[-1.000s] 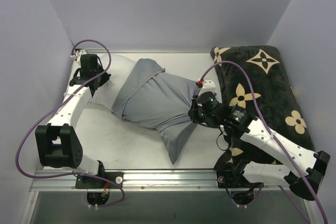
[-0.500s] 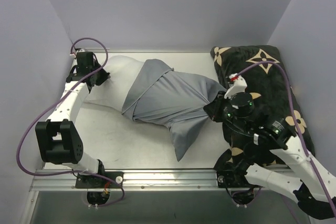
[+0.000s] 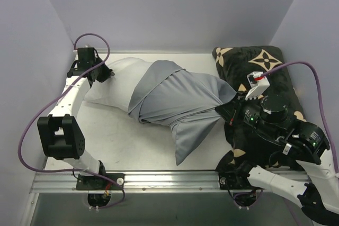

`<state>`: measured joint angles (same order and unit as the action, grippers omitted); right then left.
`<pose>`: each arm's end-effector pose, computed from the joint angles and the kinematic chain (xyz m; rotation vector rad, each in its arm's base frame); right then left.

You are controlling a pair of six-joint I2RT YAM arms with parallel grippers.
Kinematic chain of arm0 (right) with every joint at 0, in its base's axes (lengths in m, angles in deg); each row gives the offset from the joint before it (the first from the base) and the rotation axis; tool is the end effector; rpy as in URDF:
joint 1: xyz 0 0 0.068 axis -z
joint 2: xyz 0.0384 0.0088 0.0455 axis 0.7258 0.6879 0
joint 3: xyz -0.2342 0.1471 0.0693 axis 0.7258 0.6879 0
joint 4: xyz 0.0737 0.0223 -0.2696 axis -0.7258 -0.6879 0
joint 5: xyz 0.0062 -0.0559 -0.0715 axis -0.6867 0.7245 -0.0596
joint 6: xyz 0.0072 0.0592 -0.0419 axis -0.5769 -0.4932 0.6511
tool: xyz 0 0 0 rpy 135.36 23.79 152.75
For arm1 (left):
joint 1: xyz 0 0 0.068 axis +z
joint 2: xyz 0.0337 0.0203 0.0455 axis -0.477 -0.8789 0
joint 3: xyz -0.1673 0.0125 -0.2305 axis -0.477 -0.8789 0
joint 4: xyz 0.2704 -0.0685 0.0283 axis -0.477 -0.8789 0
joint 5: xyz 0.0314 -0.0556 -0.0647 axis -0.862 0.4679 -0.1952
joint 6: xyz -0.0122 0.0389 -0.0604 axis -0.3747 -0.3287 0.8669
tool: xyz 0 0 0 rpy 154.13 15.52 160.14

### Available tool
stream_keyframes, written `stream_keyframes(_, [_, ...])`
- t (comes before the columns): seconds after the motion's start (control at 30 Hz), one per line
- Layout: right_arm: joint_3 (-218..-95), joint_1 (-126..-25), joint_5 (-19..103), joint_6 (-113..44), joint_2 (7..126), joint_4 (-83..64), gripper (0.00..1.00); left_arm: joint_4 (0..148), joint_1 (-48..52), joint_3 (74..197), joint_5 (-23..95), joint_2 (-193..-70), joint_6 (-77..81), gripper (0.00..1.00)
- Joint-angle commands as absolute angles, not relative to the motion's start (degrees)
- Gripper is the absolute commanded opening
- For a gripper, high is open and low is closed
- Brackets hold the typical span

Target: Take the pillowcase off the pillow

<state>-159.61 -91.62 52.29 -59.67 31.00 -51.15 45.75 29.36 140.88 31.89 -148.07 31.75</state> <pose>0.1069 0.1027 0.4848 -0.1664 1.8175 0.9323 0.4023 0.0019 0.2975 -0.7934 2.1698 -0.4455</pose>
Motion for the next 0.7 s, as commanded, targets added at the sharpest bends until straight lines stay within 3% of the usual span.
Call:
stream_keyframes(0.0, [-167.86, -90.57, 54.91, -56.86, 24.42, -52.47, 0.0, 48.68, 36.57, 143.96, 11.18, -153.27, 28.11, 0.0])
stream_keyframes(0.67, [-170.86, -90.57, 50.09, -57.48, 20.02, -52.65, 0.0, 47.27, 37.55, 152.05, 14.24, -160.57, 26.62, 0.0])
